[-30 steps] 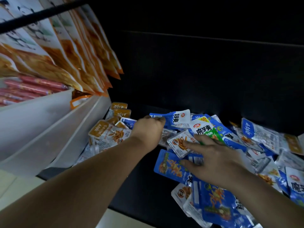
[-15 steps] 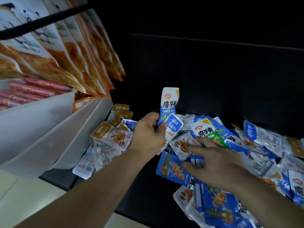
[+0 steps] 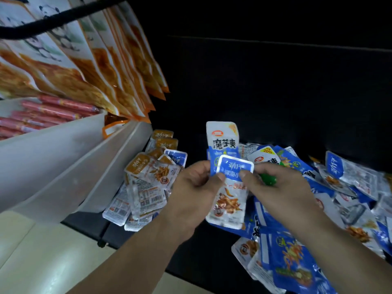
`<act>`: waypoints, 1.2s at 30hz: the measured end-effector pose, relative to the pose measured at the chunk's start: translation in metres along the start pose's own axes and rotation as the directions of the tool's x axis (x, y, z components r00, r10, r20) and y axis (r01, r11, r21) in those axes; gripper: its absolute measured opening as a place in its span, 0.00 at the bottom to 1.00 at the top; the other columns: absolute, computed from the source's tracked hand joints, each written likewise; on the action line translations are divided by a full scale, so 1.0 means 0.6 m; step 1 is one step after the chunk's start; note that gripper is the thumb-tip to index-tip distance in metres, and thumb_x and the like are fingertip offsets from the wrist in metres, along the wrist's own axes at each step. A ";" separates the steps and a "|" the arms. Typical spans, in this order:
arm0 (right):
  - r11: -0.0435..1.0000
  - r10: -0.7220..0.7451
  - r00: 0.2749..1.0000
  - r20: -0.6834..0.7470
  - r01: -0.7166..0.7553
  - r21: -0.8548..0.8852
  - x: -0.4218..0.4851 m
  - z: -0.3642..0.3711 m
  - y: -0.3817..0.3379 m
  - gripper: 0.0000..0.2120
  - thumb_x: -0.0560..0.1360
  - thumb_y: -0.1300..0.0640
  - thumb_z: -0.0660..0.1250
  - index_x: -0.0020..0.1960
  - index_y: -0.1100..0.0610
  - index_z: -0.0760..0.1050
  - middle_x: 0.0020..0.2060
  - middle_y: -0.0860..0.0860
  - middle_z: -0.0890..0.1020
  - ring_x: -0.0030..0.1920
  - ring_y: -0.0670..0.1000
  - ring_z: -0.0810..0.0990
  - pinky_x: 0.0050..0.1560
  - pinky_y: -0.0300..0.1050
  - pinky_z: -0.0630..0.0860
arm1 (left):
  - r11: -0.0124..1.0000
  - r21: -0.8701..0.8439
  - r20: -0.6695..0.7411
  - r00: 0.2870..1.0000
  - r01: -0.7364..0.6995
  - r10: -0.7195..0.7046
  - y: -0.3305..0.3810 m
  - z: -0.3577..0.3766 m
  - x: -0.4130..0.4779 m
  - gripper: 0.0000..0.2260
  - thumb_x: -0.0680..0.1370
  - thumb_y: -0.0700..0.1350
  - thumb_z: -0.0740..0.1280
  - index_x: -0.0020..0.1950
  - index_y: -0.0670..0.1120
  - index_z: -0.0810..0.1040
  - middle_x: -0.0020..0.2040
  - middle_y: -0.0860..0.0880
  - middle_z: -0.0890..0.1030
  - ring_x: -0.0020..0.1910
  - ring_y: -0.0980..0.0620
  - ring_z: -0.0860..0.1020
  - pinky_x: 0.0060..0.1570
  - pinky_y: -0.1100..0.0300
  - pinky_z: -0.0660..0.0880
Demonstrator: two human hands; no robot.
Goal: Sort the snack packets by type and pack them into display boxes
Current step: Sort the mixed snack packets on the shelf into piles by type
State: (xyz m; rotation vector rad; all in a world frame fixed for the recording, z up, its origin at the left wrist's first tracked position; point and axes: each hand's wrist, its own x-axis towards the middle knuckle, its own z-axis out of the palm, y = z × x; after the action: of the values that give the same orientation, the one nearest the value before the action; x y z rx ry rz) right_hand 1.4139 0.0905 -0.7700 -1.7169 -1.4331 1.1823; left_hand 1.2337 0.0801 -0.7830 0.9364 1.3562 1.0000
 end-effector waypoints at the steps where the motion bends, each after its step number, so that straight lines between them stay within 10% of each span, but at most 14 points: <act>1: 0.994 0.038 0.999 -0.022 -0.036 0.106 0.002 0.004 -0.002 0.07 0.78 0.48 0.73 0.43 0.50 0.82 0.38 0.41 0.86 0.40 0.38 0.84 0.38 0.38 0.76 | 1.000 0.002 0.035 0.999 0.014 -0.014 0.001 0.003 -0.004 0.09 0.84 0.39 0.66 0.62 0.46 0.83 0.54 0.48 0.88 0.54 0.47 0.86 0.60 0.43 0.81; 11: 0.846 0.274 0.959 0.068 -0.274 0.458 -0.002 0.014 0.010 0.08 0.75 0.53 0.77 0.54 0.50 0.84 0.48 0.51 0.88 0.49 0.58 0.88 0.52 0.61 0.84 | 0.974 0.226 0.245 0.968 0.005 -0.061 -0.005 -0.010 -0.040 0.16 0.82 0.41 0.70 0.66 0.59 0.81 0.55 0.52 0.87 0.53 0.44 0.85 0.54 0.44 0.83; 19: 0.907 0.304 0.947 -0.106 -0.254 0.335 -0.016 0.014 0.015 0.07 0.78 0.53 0.74 0.47 0.50 0.76 0.46 0.53 0.82 0.45 0.53 0.81 0.49 0.57 0.82 | 0.936 0.350 -0.305 0.938 -0.049 0.163 0.007 -0.137 -0.004 0.11 0.80 0.38 0.71 0.55 0.55 0.83 0.46 0.56 0.88 0.45 0.55 0.87 0.41 0.57 0.83; 21: 0.904 0.304 0.947 -0.100 -0.254 0.343 -0.017 0.015 0.019 0.08 0.78 0.54 0.74 0.47 0.49 0.75 0.45 0.50 0.81 0.43 0.48 0.78 0.41 0.46 0.76 | 0.751 0.659 -0.324 0.893 -0.024 0.313 0.001 -0.179 0.012 0.10 0.79 0.43 0.72 0.58 0.53 0.80 0.50 0.54 0.86 0.51 0.50 0.85 0.45 0.52 0.82; 23: 0.909 0.302 0.944 -0.132 -0.243 0.338 -0.017 0.012 0.020 0.07 0.77 0.55 0.75 0.49 0.52 0.77 0.44 0.51 0.82 0.41 0.47 0.78 0.38 0.42 0.71 | 0.410 0.912 -0.235 0.825 0.004 0.514 -0.010 -0.186 0.023 0.18 0.75 0.47 0.72 0.64 0.49 0.77 0.61 0.48 0.81 0.61 0.42 0.78 0.57 0.45 0.78; 26: 0.923 0.291 0.933 -0.212 -0.215 0.319 -0.016 -0.002 0.028 0.08 0.77 0.57 0.75 0.53 0.56 0.78 0.40 0.51 0.80 0.37 0.47 0.76 0.34 0.41 0.70 | 0.350 0.907 0.021 0.852 -0.237 0.523 -0.019 -0.118 0.041 0.21 0.75 0.45 0.75 0.67 0.46 0.79 0.70 0.45 0.76 0.68 0.40 0.73 0.66 0.43 0.75; 31: 0.972 0.167 0.926 -0.340 -0.096 0.214 -0.025 -0.041 0.036 0.07 0.78 0.57 0.74 0.50 0.54 0.76 0.38 0.52 0.82 0.34 0.48 0.79 0.26 0.33 0.72 | 0.277 0.896 0.367 0.930 -0.346 -0.023 -0.016 -0.016 0.115 0.44 0.76 0.52 0.75 0.85 0.55 0.52 0.85 0.52 0.45 0.84 0.48 0.43 0.82 0.48 0.51; 36: 0.998 0.062 0.932 -0.356 -0.060 0.018 -0.036 -0.075 0.052 0.12 0.80 0.54 0.70 0.60 0.46 0.71 0.33 0.38 0.83 0.34 0.50 0.84 0.33 0.44 0.79 | 0.182 0.910 0.379 0.926 -0.373 0.003 -0.014 -0.019 0.150 0.48 0.70 0.59 0.79 0.84 0.53 0.58 0.79 0.51 0.68 0.76 0.47 0.66 0.72 0.52 0.68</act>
State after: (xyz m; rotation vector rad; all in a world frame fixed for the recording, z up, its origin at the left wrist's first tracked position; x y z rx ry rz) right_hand 1.4672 0.0666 -0.7728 -1.8692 -1.1599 0.8465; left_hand 1.2199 0.1626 -0.8199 2.2043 1.5818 -0.0804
